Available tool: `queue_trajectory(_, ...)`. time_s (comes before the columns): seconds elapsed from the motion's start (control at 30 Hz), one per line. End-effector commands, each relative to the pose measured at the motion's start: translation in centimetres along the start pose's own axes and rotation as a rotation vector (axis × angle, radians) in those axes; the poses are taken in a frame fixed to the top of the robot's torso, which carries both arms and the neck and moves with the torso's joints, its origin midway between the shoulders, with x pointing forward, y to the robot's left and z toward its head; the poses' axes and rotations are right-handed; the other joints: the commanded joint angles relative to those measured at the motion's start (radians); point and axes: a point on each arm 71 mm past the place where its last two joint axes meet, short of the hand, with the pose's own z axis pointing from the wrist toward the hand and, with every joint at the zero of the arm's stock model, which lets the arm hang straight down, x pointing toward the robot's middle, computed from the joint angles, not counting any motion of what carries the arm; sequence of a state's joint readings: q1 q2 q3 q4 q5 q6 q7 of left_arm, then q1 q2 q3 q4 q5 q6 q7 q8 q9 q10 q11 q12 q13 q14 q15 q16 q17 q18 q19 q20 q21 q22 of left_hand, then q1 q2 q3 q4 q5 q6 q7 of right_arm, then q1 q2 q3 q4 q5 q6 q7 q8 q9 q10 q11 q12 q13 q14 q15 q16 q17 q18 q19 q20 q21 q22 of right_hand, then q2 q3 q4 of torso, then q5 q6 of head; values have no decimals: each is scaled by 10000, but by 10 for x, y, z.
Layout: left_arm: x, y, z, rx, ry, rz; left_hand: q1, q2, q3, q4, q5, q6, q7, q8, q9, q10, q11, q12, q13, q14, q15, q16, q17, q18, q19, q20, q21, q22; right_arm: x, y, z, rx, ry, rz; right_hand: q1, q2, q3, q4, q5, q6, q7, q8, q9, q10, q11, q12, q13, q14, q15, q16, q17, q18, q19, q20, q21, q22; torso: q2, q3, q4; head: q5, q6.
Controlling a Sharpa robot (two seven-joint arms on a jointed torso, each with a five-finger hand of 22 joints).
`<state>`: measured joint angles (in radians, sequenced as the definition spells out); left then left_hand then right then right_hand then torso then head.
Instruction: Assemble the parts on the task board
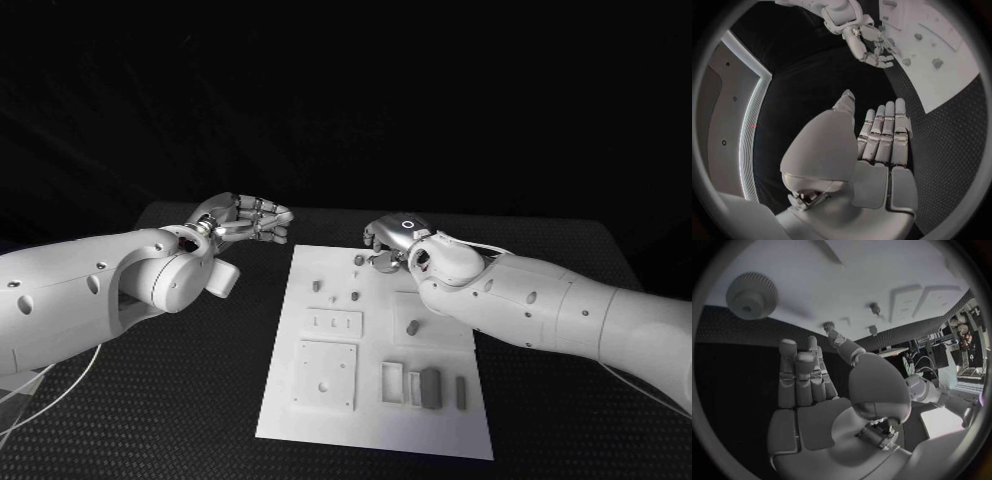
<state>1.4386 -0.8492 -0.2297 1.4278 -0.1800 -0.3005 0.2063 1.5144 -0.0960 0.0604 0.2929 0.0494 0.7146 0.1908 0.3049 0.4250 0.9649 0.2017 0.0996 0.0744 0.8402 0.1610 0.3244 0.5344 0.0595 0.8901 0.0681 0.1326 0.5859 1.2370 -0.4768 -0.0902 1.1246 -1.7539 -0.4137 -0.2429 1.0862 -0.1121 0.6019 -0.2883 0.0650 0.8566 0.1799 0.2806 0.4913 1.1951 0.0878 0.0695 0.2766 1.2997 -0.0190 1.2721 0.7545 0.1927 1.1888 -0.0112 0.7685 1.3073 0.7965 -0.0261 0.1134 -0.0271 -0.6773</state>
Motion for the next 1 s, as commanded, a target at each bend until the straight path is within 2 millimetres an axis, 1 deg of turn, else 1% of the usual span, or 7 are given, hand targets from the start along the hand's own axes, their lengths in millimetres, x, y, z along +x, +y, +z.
queue_trajectory(0.03, -1, -2, 0, 144, -19, -3, 19, -86, 66, -18, 46, 34, 236, -37, -7, 6, -65, -63, -9, 23, 76, -53, 14, 145, 49, -1, -65, -10, -18, -4, -5, -60, -501, 318, -10, -108, -20, 65, 22, -51, 19, -22, -12, -151, 102, -8, -15, 5, 40, 31, -16, 691, 98, -58, -27, 192, -10, 45, -79, 9, 67)
queue_trajectory(0.23, -1, -1, 0, 117, -57, 13, 7, -103, 72, -13, 46, 44, 258, -37, -10, 8, -29, -72, -10, 32, 76, -60, 25, 146, 57, -2, -69, -7, -35, -27, -18, 356, -172, 210, -15, -120, -22, 68, 22, -48, 18, -21, -13, -148, 101, -6, -17, 6, 40, 36, -17, 691, 102, -60, -25, 192, -8, 101, -161, 56, 159)
queue_trajectory(0.47, -1, -2, 1, 167, -68, 24, 12, -96, 86, -15, 46, 65, 260, -28, -9, 36, -29, -62, -3, 39, 73, -63, 32, 148, 63, -4, -70, -5, -34, -48, -36, 381, 801, 282, -153, -633, 18, 308, 29, -171, 62, -99, -86, -215, 119, -30, -84, -16, 54, 86, -59, 691, 146, -78, -41, 172, 3, 133, -190, 8, 187)
queue_trajectory(0.57, -1, -2, 2, 200, -70, 32, 19, -91, 97, -17, 45, 87, 262, -19, -7, 67, -37, -50, 3, 48, 70, -65, 40, 150, 71, -6, -71, -3, -32, -54, -40, 352, 1108, 191, -133, -892, 65, 387, 29, -273, 23, -150, -132, -413, 197, -65, -160, -38, 130, 95, -93, 691, 131, -80, -71, 164, 10, 118, -154, -82, 240)
queue_trajectory(0.67, -1, -2, 2, 198, -63, 33, 24, -90, 101, -19, 46, 93, 260, -16, -7, 76, -40, -48, 5, 51, 69, -66, 43, 151, 73, -7, -72, -2, -30, -63, -41, 510, 1381, 112, -172, -1169, 121, 555, 29, -451, -92, -229, -195, -791, 329, -81, -302, -102, 258, 90, -143, 691, 82, -49, -126, 153, 14, 118, -161, -90, 268)
queue_trajectory(0.77, -1, -2, 2, 198, -59, 33, 26, -91, 101, -19, 45, 95, 260, -16, -7, 79, -41, -48, 6, 52, 69, -66, 44, 151, 74, -7, -72, -2, -28, -70, -41, 649, 1466, 51, -270, -1472, 191, 839, 23, -666, -114, -313, -260, -1170, 458, -76, -476, -194, 386, 102, -190, 691, 25, -7, -184, 148, 10, 121, -177, -82, 248)
queue_trajectory(1.0, -2, -2, 1, 176, -66, 44, 27, -94, 102, -19, 45, 98, 259, -16, -8, 82, -42, -48, 6, 53, 68, -68, 46, 151, 74, -7, -74, -2, -20, -73, -36, 726, 1554, -11, -239, -1635, 261, 1088, 15, -850, -112, -343, -300, -1433, 541, -48, -644, -277, 471, 150, -247, 691, -33, 17, -230, 163, 6, 101, -163, -151, 228)
